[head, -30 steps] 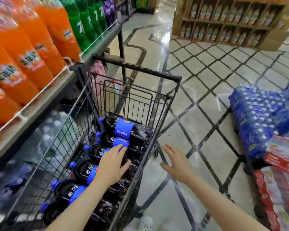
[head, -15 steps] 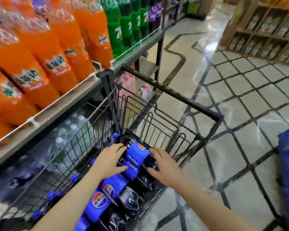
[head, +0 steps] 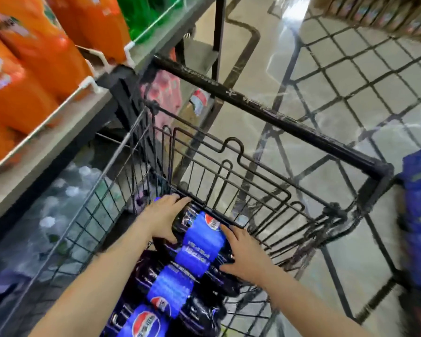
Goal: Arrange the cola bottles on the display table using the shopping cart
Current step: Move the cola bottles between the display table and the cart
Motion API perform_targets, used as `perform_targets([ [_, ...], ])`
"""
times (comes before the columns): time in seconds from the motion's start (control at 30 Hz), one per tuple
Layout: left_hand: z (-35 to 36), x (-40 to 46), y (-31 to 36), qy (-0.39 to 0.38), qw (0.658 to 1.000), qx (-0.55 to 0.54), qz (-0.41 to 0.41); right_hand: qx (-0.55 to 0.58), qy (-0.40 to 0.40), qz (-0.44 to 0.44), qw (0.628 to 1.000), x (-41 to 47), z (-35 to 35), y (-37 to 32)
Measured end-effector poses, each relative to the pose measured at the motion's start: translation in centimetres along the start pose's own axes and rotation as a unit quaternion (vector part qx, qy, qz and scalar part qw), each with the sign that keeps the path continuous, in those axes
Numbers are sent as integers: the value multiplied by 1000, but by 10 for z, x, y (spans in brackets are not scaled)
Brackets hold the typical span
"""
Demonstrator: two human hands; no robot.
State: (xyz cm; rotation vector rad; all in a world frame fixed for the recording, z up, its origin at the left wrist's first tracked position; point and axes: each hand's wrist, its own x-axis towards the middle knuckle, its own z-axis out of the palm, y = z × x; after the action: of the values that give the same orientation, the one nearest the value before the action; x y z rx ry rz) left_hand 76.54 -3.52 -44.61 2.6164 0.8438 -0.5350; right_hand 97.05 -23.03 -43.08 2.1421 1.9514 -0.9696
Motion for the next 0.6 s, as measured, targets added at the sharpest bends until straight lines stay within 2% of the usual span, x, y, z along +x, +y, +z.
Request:
perform_targets([
  [0.13, 9, -36, 15, 42, 999, -14, -29, -15, -13, -9, 1000, -3, -5, -5],
  [0.3, 58, -115, 38, 118, 983, -84, -116, -120, -45, -53, 990, 1, 2, -26],
  [0.43, 81, -134, 52, 113, 965, -157, -180, -174, -50, -77, 980, 3, 8, -32],
  [0.6, 80, -123, 42, 86, 967, -179, -158, -179, -52, -55, 981, 4, 2, -35],
])
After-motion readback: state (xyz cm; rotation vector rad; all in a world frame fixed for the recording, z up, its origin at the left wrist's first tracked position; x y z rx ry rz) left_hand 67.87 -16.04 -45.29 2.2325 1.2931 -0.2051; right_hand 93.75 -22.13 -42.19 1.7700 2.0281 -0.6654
